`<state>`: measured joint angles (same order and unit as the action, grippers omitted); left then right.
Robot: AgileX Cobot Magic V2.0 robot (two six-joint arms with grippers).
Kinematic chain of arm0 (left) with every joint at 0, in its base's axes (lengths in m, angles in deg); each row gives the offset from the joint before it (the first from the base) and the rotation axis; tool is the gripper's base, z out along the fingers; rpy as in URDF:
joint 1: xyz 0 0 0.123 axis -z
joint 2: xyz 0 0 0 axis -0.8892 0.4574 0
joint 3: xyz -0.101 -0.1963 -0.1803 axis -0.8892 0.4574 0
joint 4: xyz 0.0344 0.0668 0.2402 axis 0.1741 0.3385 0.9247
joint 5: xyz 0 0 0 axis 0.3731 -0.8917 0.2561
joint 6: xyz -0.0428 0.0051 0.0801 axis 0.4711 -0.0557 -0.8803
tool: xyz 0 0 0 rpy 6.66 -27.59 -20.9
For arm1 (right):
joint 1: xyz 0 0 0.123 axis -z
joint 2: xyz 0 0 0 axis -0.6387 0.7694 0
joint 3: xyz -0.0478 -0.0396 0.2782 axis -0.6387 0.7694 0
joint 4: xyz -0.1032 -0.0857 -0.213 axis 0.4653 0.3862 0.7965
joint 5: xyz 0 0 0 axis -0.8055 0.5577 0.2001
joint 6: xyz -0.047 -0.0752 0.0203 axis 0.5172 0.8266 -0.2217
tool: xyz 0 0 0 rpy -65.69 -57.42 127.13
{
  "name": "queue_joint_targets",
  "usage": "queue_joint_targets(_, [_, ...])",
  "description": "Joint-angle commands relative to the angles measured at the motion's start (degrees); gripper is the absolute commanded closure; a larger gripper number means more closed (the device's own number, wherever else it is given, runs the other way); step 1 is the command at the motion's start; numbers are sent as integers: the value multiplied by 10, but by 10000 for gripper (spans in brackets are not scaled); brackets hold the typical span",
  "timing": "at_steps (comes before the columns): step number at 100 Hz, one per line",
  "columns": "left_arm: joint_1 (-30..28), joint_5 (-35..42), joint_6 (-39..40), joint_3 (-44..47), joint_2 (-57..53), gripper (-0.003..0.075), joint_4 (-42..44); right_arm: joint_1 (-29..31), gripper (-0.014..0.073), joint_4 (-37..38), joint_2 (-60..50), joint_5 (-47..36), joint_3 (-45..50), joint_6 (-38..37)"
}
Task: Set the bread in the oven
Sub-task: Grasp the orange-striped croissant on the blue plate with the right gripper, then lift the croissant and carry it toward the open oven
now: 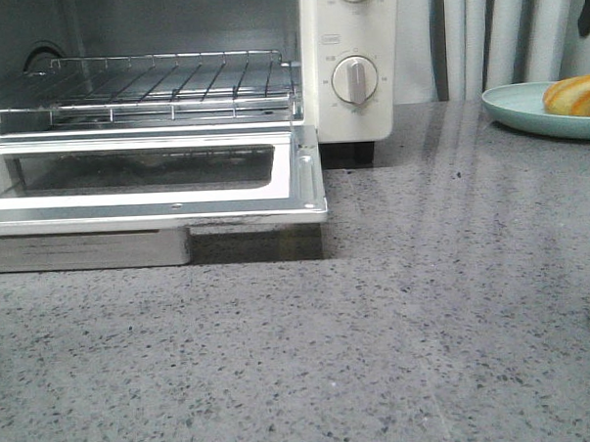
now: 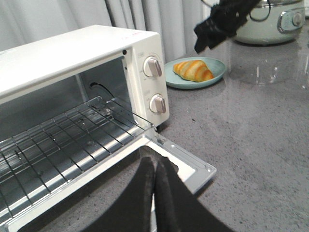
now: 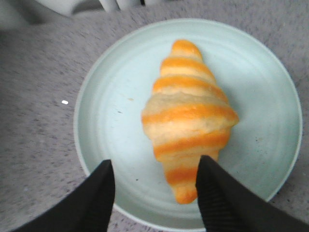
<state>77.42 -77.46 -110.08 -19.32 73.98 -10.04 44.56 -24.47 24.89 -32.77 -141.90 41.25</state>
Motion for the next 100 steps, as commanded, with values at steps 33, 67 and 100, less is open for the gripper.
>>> queue_joint_targets(33, [-1,61,7,-15,2,742,-32,11,258,12,79,-36,-22,-12])
queue_joint_targets(67, [-1,64,11,-15,2,741,-32,11,666,3,104,-34,-22,-12])
queue_joint_targets(100, [-1,55,11,-15,2,742,-32,-16,660,-47,-19,-122,-24,-12])
